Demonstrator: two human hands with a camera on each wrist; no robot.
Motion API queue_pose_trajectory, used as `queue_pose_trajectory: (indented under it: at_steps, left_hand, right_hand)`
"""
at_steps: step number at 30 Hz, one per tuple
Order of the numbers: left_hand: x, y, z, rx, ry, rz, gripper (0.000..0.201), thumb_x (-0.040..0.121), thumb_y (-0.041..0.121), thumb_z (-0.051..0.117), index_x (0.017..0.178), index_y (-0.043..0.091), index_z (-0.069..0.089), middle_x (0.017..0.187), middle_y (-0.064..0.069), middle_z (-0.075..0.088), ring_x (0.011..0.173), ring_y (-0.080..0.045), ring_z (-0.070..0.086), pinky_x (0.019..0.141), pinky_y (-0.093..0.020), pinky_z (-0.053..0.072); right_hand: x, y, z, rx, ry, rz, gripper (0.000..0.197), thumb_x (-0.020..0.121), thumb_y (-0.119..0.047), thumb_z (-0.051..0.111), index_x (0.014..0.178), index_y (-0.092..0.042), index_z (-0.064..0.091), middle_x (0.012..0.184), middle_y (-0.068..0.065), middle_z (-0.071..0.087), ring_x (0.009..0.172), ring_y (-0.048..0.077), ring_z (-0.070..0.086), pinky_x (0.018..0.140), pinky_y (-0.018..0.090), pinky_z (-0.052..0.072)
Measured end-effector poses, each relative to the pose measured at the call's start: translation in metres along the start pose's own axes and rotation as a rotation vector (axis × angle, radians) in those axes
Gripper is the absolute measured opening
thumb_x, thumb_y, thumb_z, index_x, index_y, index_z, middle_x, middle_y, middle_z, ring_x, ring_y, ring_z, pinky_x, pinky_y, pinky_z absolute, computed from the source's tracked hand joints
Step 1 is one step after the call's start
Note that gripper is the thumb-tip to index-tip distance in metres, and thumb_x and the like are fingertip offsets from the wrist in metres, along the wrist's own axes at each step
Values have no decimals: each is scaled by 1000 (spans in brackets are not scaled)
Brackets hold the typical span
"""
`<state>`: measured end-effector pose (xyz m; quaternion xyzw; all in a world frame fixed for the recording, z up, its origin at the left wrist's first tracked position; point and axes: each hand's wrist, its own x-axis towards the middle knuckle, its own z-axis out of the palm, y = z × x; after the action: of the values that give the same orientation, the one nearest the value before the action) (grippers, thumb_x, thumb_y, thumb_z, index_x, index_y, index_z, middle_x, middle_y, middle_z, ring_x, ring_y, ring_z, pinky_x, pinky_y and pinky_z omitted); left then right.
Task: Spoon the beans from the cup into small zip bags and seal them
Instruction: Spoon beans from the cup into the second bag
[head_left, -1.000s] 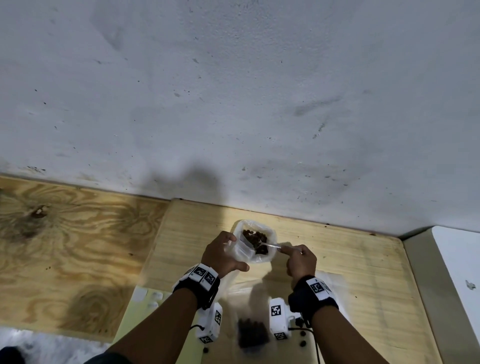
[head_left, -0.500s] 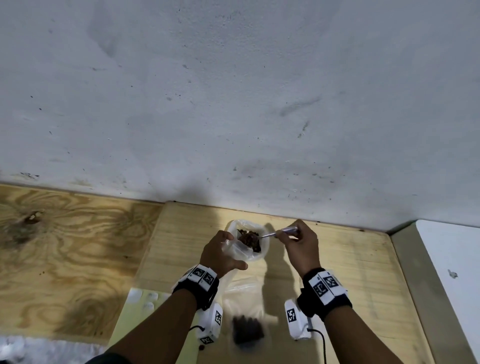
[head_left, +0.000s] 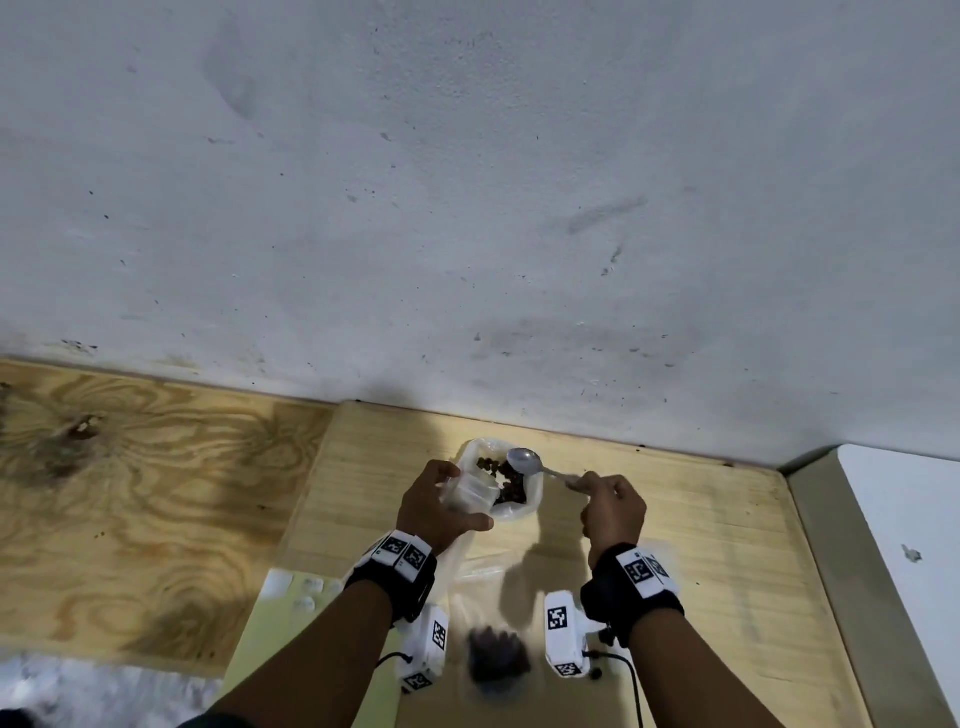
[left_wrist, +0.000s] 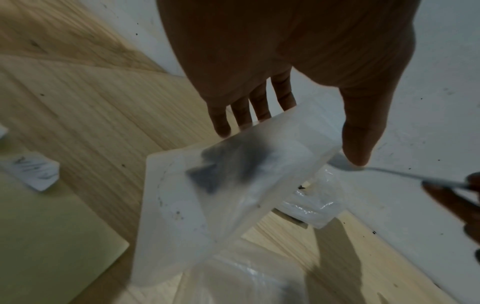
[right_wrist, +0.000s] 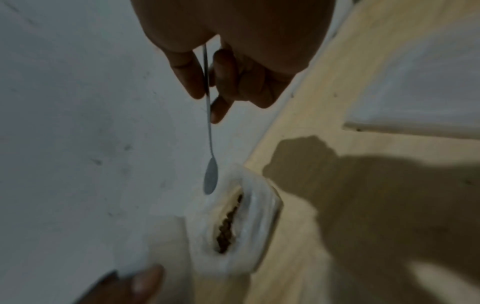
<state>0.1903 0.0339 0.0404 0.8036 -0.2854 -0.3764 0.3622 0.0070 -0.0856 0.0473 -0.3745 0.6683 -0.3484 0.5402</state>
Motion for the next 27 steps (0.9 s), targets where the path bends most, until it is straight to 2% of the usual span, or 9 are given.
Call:
queue_pose_trajectory:
  at_steps: [3, 6, 8, 10, 14, 17, 22, 24, 27]
  left_hand:
    - [-3, 1, -1, -15, 16, 29, 73, 50, 29, 93, 108, 25, 51, 113, 3, 61, 100, -16, 56, 76, -24, 42]
    - [-6, 3, -1, -18, 38, 65, 72, 50, 32, 93, 108, 25, 51, 112, 3, 60, 100, -16, 56, 73, -22, 44]
    - [-8, 5, -1, -19, 49, 98, 74, 50, 37, 93, 110, 24, 51, 112, 4, 60, 100, -16, 58, 80, -28, 49]
    - [-10, 8, -2, -18, 55, 132, 76, 49, 41, 93, 110, 24, 51, 112, 6, 60, 102, -16, 58, 86, -34, 52]
    - [-12, 14, 2, -7, 34, 173, 78, 49, 41, 94, 112, 24, 50, 113, 7, 58, 103, -14, 56, 85, -29, 49]
    - [-13, 19, 6, 5, 25, 206, 79, 48, 37, 94, 112, 23, 50, 113, 6, 59, 103, -15, 57, 82, -27, 48]
    - [-13, 19, 7, -73, 55, 222, 61, 66, 29, 87, 116, 18, 53, 109, 2, 61, 94, -18, 61, 81, -33, 54]
    - [-12, 20, 6, -183, 151, 174, 46, 76, 20, 79, 114, 21, 53, 99, 0, 66, 85, -21, 65, 76, -34, 56]
    - [-8, 21, 4, -258, 214, 120, 26, 83, 17, 72, 104, 22, 59, 82, 0, 66, 73, -19, 63, 72, -31, 54]
  right_hand:
    - [1, 15, 4, -84, -117, 109, 29, 72, -7, 74, 59, -12, 50, 48, 5, 42, 40, 17, 31, 45, 26, 25]
    - [0, 22, 3, -209, -211, 138, 10, 75, -14, 77, 72, -9, 69, 60, 5, 56, 46, 18, 42, 47, 25, 32]
    - [-2, 24, 1, -385, -187, 38, 23, 75, -27, 80, 90, -13, 71, 81, 0, 62, 72, 20, 57, 64, 27, 44]
    - [-11, 17, -1, -488, -155, -156, 30, 79, -32, 78, 104, -20, 66, 100, -4, 62, 93, 18, 58, 80, 27, 43]
    - [-39, -7, 5, -300, -436, -400, 11, 89, -28, 69, 100, -30, 69, 93, -4, 71, 90, 10, 65, 72, 17, 48]
    - [-44, -15, 14, -451, -622, -480, 10, 82, -30, 76, 88, -35, 71, 83, -11, 67, 81, 1, 63, 69, 17, 47]
    - [-30, -16, 17, -446, -448, -559, 16, 78, -19, 78, 72, -28, 67, 68, -11, 62, 69, 8, 59, 65, 27, 48]
    - [-30, -19, 16, -421, -395, -550, 19, 78, -16, 77, 79, -30, 65, 70, -10, 63, 70, 14, 61, 67, 32, 51]
    - [-32, -22, 15, -383, -384, -536, 27, 80, -12, 76, 96, -30, 63, 76, -3, 62, 72, 15, 63, 69, 29, 52]
